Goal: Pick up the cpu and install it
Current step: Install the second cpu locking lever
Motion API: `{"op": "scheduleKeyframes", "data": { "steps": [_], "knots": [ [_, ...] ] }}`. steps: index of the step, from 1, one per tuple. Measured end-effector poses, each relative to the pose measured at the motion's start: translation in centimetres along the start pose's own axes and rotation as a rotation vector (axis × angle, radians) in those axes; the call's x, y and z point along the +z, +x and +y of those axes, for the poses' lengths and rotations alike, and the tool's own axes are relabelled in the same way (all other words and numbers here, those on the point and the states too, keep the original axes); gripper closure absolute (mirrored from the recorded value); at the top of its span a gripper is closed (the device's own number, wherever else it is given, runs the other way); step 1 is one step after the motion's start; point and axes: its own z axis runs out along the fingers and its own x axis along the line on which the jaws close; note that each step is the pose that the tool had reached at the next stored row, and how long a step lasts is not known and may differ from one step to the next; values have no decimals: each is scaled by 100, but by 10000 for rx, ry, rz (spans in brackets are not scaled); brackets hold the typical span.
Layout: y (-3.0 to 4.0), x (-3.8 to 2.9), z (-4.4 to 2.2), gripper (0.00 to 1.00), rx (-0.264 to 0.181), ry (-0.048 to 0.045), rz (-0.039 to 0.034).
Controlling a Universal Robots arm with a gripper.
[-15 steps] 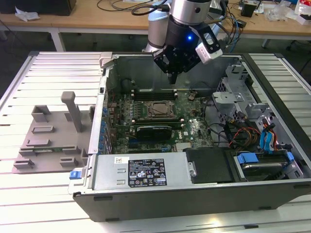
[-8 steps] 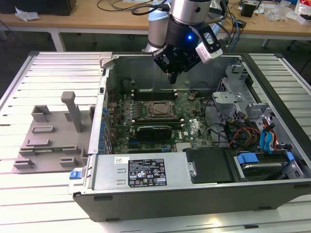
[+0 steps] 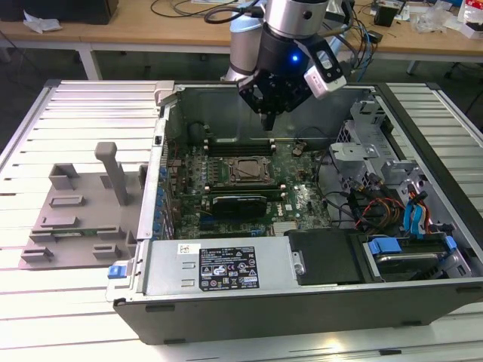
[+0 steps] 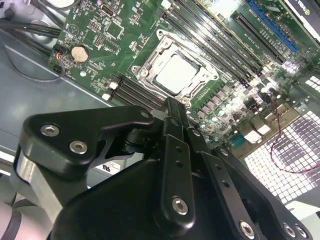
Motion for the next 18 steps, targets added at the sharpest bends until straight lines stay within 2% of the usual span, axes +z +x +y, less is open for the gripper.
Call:
{"op": "scheduleKeyframes", "data": {
  "steps": [10, 13, 18],
  "knots": [
    [22, 3, -176, 89, 6, -2, -1],
    [32, 5, -257, 89, 6, -1, -1],
    [40, 15, -324, 89, 6, -1, -1]
  ]
}}
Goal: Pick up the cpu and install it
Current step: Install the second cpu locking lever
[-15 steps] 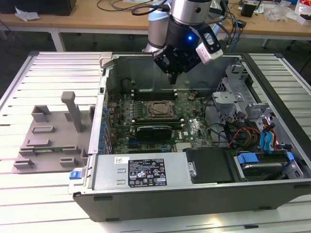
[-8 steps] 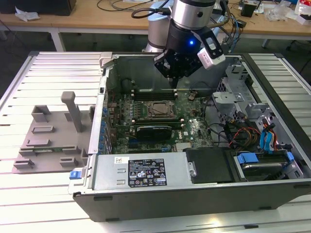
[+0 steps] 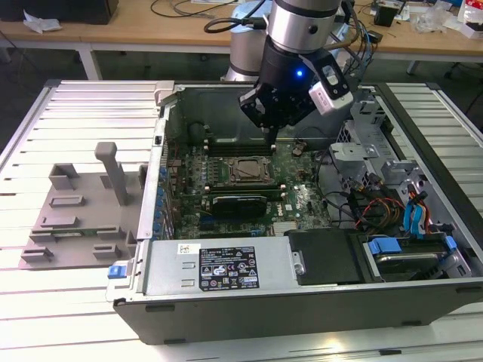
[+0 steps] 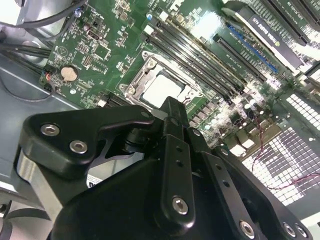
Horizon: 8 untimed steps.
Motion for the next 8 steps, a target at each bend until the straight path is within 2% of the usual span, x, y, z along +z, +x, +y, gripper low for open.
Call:
{"op": "scheduleKeyframes", "data": {
  "steps": [4, 8],
  "knots": [
    [14, 28, -83, 89, -1, -23, -3],
    [51, 192, -105, 89, -1, -39, -4]
  ]
}}
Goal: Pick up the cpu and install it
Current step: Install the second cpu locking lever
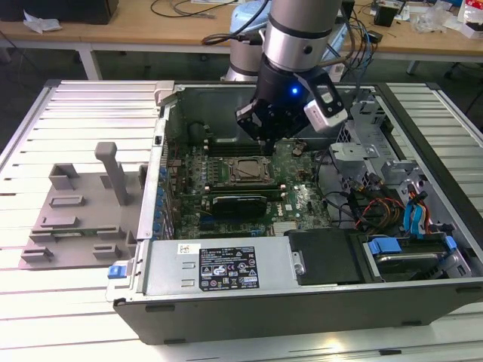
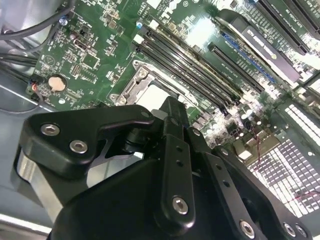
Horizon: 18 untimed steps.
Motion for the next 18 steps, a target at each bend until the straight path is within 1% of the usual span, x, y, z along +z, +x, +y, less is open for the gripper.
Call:
{"op": "scheduleKeyframes", "data": {
  "steps": [5, 8, 9, 10, 11, 13, 14, 15, 17, 18],
  "knots": [
    [0, 170, -11, 89, 2, -5, -1],
    [-2, 248, -16, 89, 2, -6, -2],
    [-4, 287, -18, 89, 2, -6, -1],
    [-5, 311, -20, 89, 2, -6, -1],
    [7, 360, -21, 89, 2, -6, -1],
    [32, 377, -19, 89, 2, -6, -1],
    [66, 397, -16, 89, 2, -12, -2],
    [147, 440, -9, 89, 1, -13, -2],
    [311, 494, 9, 89, 2, -15, -3],
    [348, 515, 12, 89, 2, -16, -3]
  ]
}}
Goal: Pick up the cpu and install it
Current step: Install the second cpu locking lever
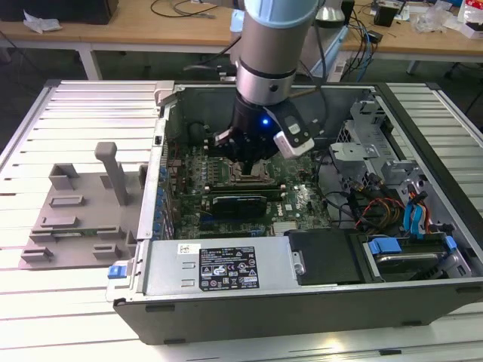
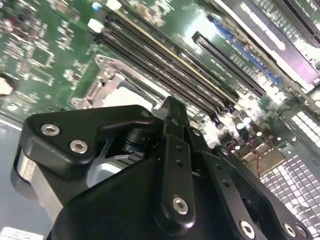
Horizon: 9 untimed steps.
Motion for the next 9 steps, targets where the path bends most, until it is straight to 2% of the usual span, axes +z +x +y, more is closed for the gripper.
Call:
{"op": "scheduleKeyframes", "data": {
  "steps": [3, 9],
  "knots": [
    [56, 89, 1, 89, 1, 2, 1],
    [62, 183, -4, 89, 0, 1, 1]
  ]
}}
